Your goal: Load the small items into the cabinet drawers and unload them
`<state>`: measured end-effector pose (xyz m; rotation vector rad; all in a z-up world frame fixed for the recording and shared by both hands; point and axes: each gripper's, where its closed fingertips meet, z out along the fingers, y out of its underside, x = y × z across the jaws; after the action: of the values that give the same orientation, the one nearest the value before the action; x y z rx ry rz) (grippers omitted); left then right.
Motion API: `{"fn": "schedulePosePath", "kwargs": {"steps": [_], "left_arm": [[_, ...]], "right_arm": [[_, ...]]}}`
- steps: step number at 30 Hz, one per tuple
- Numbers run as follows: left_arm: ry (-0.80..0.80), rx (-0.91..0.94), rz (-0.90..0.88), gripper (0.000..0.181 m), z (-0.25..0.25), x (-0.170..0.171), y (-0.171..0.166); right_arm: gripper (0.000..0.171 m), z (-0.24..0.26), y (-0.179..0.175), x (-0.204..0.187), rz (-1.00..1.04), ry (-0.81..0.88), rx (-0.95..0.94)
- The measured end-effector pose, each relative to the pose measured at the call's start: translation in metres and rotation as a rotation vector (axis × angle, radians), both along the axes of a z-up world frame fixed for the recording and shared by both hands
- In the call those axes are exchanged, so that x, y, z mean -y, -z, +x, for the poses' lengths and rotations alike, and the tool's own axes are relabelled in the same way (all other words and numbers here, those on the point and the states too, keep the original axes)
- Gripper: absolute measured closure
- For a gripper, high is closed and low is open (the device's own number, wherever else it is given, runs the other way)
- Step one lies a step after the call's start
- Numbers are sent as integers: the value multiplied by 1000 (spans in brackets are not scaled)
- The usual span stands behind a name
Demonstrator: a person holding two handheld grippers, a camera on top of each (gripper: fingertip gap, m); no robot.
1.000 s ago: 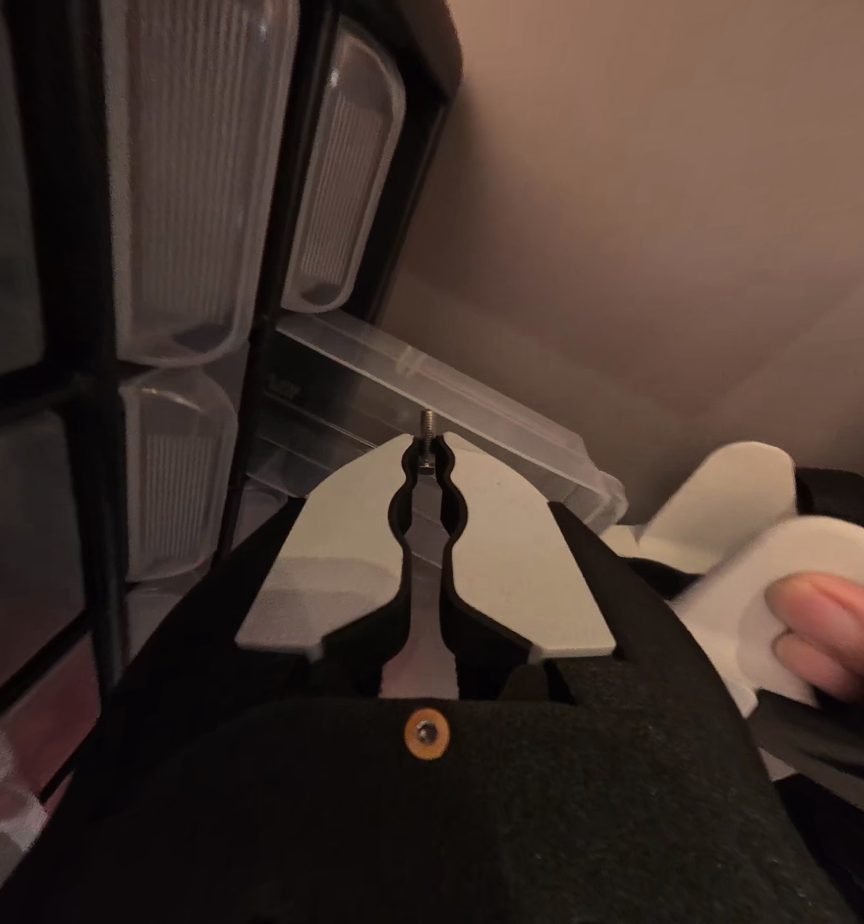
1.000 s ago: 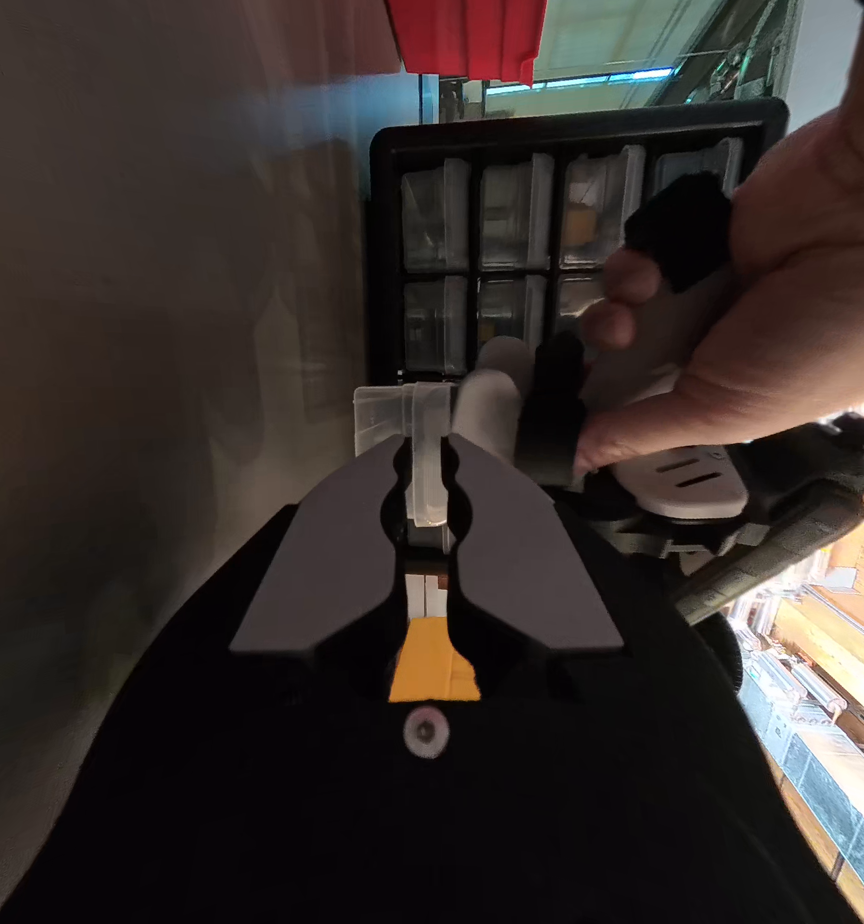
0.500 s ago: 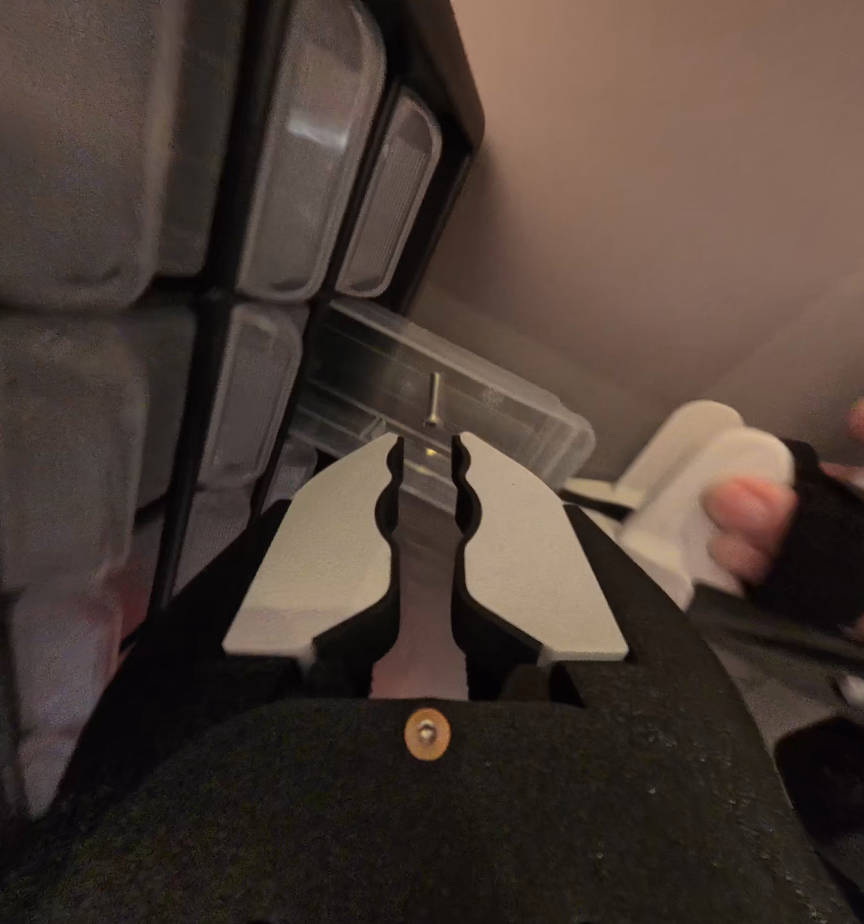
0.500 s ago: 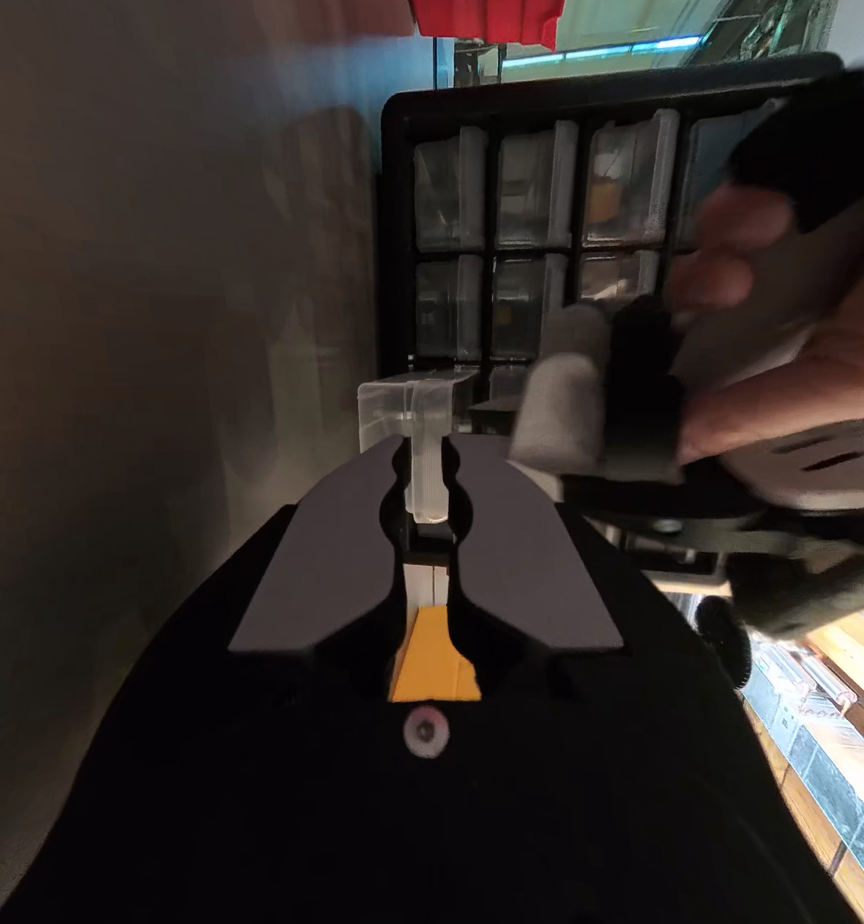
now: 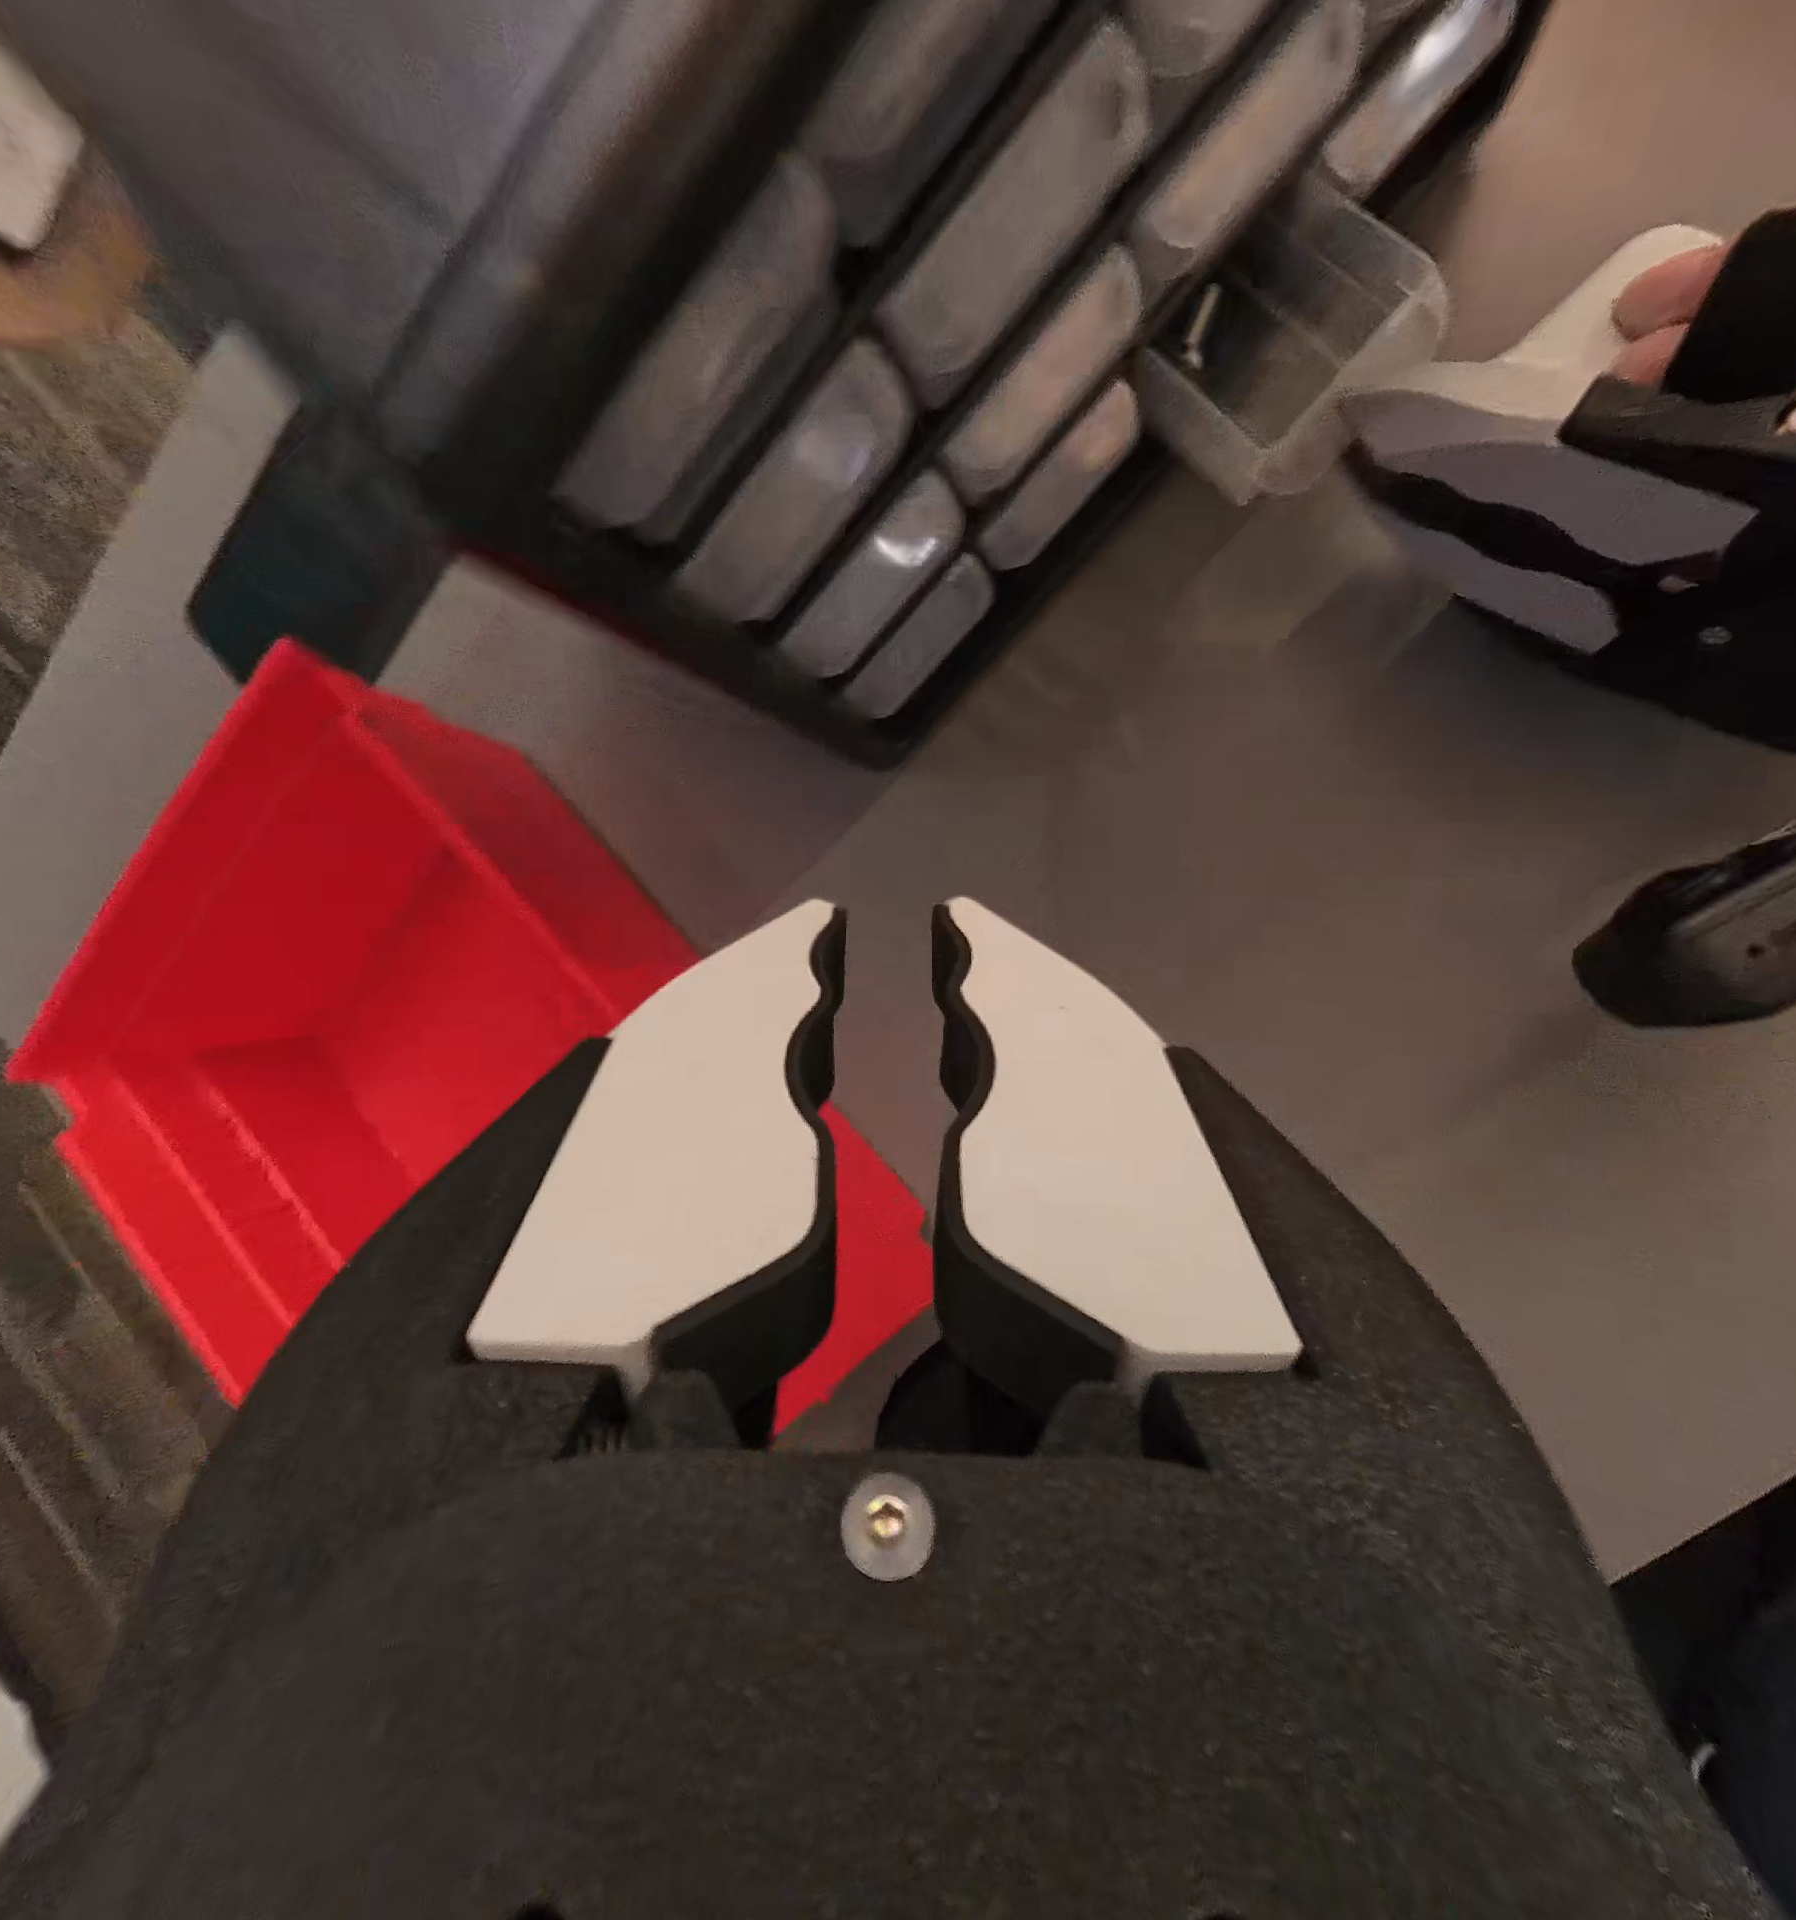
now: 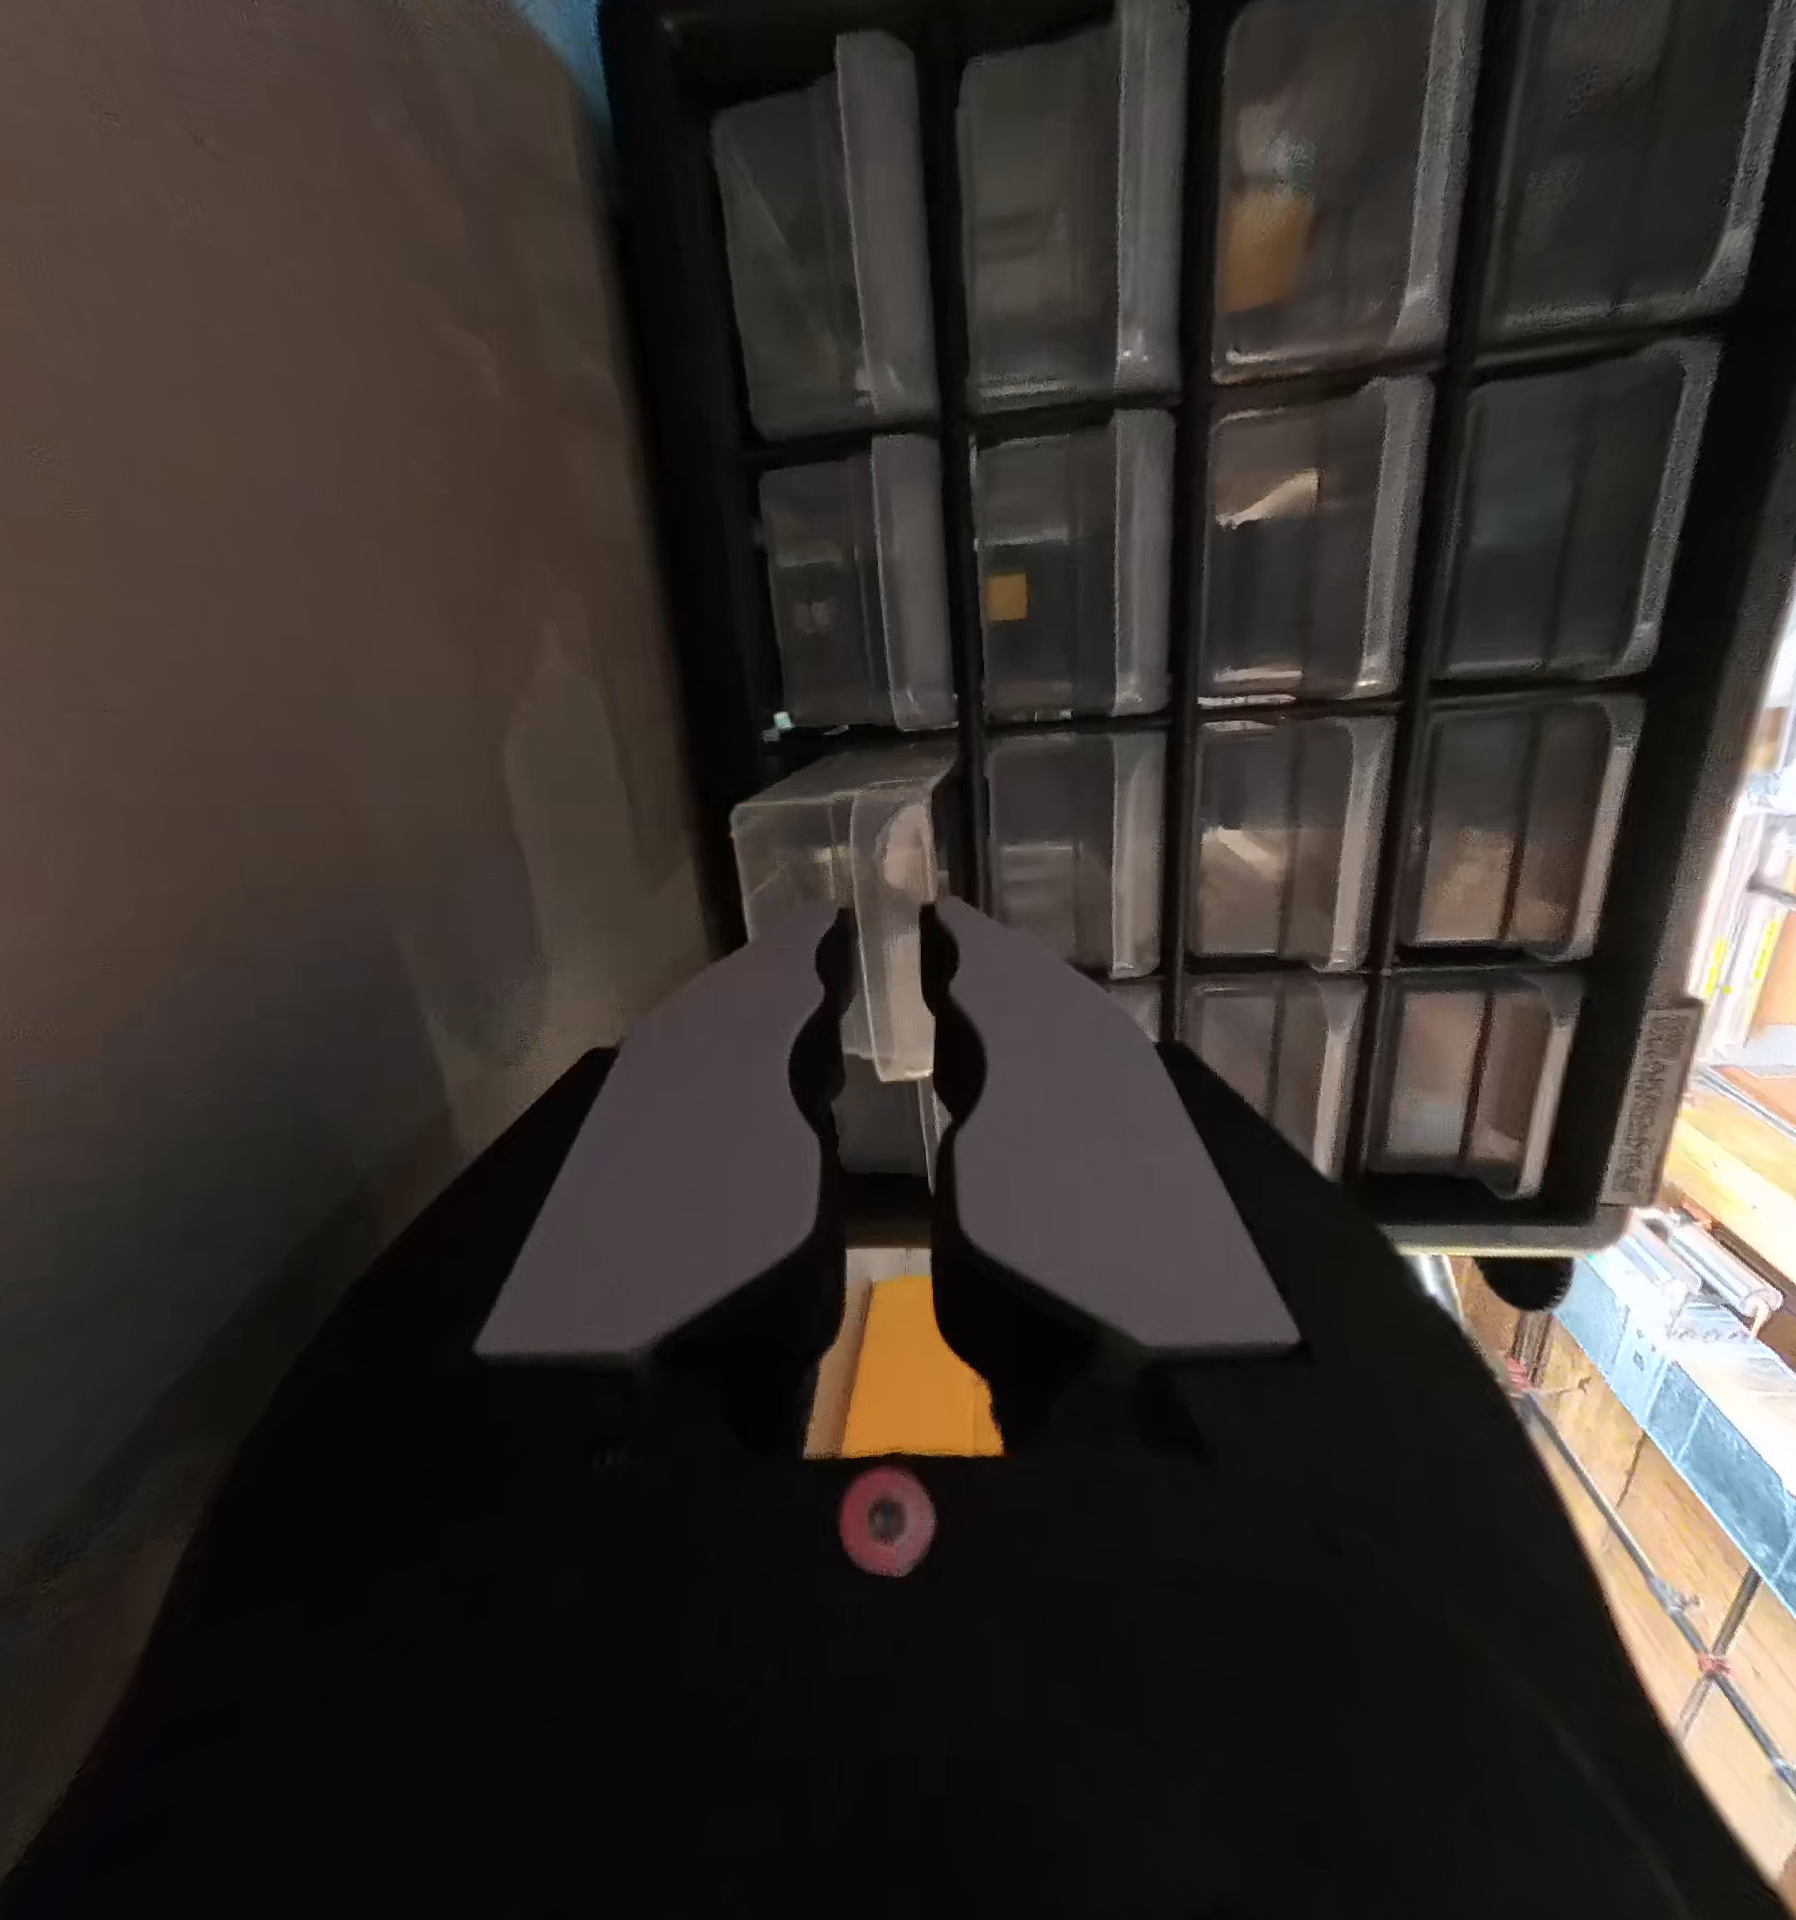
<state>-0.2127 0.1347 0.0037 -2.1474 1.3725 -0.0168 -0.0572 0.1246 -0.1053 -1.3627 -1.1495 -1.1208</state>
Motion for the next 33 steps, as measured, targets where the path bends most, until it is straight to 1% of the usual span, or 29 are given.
{"fn": "schedulePosePath", "kwargs": {"steps": [3,7,10,14,15,17,19,22,24,26,28,31,33], "left_arm": [[-54,106,8,164,-25,-12,-20],[-104,245,-6,160,-50,-23,-40],[-161,287,12,158,-70,-30,-47],[-203,243,100,157,-99,-33,-44],[-215,234,101,157,-105,-35,-42],[-234,214,102,151,-112,-41,-40],[-254,219,98,150,-116,-48,-38],[-278,186,100,148,-127,-57,-32],[-298,165,84,148,-137,-62,-25],[-333,132,52,148,-151,-68,-15],[-399,82,40,148,-169,-77,-7],[-484,78,71,148,-187,-89,-9],[-455,98,18,148,-185,-84,-4]], "right_arm": [[157,4,-1,-9,3,9,-20],[152,7,2,-23,6,26,-9],[149,9,3,-32,8,43,2],[144,10,5,-41,9,53,10],[143,11,6,-42,10,57,15],[142,9,6,-42,4,53,33],[142,11,6,-39,-2,66,50],[143,6,-8,-23,57,-12,9],[143,12,-23,-14,121,-19,-31],[143,27,-42,-10,201,27,-70],[142,46,-52,-13,246,100,-91],[143,70,-52,-17,255,190,-42],[148,79,-48,-17,234,207,-49]]}}
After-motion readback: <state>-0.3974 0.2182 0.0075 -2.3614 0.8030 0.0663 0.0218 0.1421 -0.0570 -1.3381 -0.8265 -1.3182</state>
